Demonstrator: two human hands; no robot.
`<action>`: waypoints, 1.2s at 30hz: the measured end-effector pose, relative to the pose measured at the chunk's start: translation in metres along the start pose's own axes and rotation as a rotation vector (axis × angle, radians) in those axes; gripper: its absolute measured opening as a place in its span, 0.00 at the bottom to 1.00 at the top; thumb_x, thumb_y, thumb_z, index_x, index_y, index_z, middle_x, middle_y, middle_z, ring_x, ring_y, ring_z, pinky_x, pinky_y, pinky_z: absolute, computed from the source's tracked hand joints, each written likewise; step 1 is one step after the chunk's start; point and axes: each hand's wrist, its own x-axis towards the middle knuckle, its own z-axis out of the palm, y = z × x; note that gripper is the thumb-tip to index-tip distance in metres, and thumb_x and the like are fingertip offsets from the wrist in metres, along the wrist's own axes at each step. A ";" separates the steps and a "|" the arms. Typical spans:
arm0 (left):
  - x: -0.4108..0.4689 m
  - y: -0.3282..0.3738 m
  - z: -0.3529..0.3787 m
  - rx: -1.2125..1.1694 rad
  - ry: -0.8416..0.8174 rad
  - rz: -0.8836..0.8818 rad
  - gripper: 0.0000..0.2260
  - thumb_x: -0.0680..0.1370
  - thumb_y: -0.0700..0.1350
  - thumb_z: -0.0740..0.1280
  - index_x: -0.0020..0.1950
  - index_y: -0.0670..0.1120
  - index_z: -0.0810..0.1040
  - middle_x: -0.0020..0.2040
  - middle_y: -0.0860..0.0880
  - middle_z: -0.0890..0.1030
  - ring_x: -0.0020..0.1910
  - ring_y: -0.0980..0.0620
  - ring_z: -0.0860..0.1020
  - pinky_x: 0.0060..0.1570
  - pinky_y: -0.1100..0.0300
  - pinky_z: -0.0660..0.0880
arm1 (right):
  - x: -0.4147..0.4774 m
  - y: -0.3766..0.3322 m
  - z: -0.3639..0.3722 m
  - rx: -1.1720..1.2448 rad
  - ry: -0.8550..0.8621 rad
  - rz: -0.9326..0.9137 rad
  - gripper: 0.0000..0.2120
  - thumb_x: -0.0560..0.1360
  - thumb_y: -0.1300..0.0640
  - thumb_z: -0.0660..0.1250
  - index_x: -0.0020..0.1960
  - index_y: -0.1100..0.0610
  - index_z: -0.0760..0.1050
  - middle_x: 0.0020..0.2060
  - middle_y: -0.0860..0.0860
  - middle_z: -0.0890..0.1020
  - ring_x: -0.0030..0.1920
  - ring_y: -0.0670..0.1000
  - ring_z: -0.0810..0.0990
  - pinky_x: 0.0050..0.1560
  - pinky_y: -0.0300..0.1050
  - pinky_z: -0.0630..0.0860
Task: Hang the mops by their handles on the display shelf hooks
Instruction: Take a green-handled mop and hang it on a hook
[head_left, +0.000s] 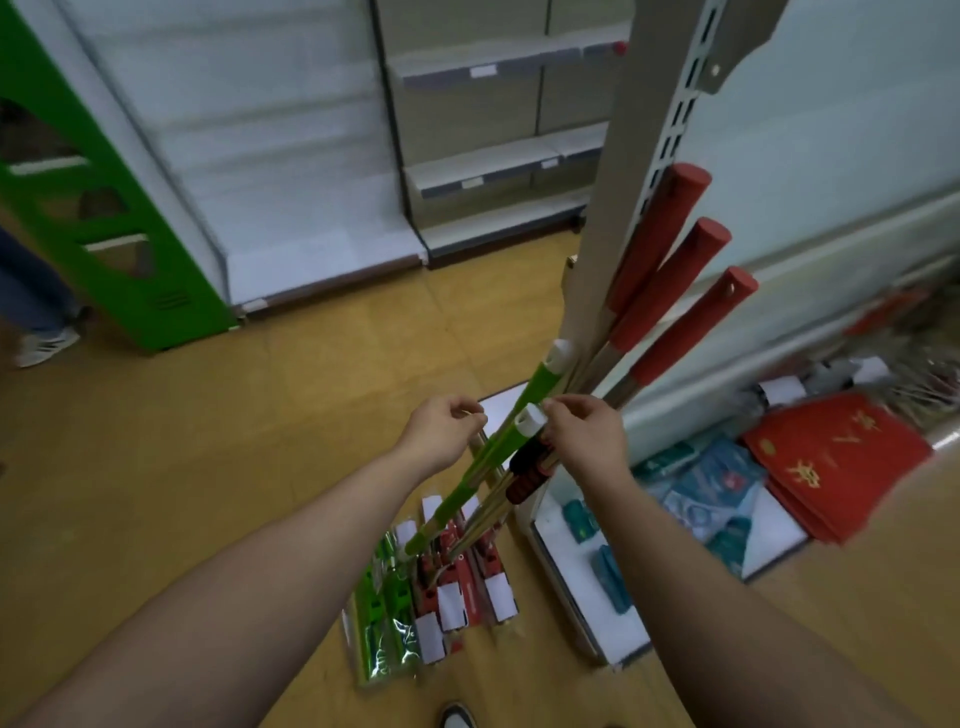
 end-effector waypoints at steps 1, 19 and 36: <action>0.006 -0.003 0.003 0.010 -0.018 0.000 0.07 0.83 0.50 0.67 0.59 0.50 0.80 0.51 0.50 0.83 0.52 0.46 0.83 0.51 0.52 0.75 | 0.001 0.004 0.003 -0.015 0.008 0.018 0.17 0.78 0.46 0.71 0.61 0.54 0.83 0.55 0.51 0.85 0.56 0.55 0.83 0.60 0.56 0.81; 0.083 -0.081 0.050 0.250 -0.305 -0.087 0.24 0.77 0.39 0.72 0.73 0.43 0.75 0.70 0.44 0.79 0.67 0.43 0.78 0.66 0.50 0.76 | 0.026 0.055 0.055 -0.049 0.081 0.188 0.15 0.80 0.49 0.70 0.37 0.53 0.78 0.30 0.48 0.79 0.32 0.49 0.80 0.31 0.40 0.72; 0.089 -0.112 0.047 0.228 -0.343 0.002 0.19 0.79 0.40 0.69 0.70 0.48 0.77 0.62 0.48 0.81 0.57 0.43 0.82 0.54 0.50 0.79 | 0.025 0.068 0.096 0.038 0.062 0.182 0.20 0.77 0.49 0.74 0.65 0.55 0.78 0.49 0.47 0.80 0.51 0.52 0.80 0.52 0.47 0.76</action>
